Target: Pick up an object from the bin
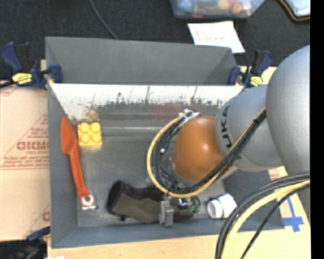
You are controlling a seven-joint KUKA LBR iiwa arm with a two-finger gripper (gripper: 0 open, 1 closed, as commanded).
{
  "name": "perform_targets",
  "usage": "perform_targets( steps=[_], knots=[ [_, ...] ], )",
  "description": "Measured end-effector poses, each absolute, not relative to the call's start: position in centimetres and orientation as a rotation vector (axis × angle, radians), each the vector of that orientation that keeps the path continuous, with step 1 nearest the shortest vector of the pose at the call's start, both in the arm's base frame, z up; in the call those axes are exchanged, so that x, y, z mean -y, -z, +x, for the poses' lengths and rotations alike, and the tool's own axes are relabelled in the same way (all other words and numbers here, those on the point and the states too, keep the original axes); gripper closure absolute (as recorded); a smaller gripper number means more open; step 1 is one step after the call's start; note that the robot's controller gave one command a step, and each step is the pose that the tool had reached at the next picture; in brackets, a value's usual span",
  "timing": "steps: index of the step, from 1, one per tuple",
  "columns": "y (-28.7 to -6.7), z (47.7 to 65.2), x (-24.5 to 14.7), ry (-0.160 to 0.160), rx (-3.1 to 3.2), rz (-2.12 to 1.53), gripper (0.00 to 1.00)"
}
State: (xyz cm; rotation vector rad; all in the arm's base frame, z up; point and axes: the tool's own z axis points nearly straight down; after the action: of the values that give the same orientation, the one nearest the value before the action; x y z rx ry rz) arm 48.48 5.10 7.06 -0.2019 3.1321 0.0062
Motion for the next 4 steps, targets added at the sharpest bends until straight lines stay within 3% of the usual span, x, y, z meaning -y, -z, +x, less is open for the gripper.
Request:
perform_targets(
  steps=[1,2,4],
  knots=[
    [-7.1,55.5,7.2,-0.019,-3.112,0.182,0.00],
    [-7.3,49.1,-4.7,-0.014,-3.130,-0.197,1.00],
    [-7.5,49.2,-4.4,-0.013,-3.128,-0.187,1.00]
  ],
)
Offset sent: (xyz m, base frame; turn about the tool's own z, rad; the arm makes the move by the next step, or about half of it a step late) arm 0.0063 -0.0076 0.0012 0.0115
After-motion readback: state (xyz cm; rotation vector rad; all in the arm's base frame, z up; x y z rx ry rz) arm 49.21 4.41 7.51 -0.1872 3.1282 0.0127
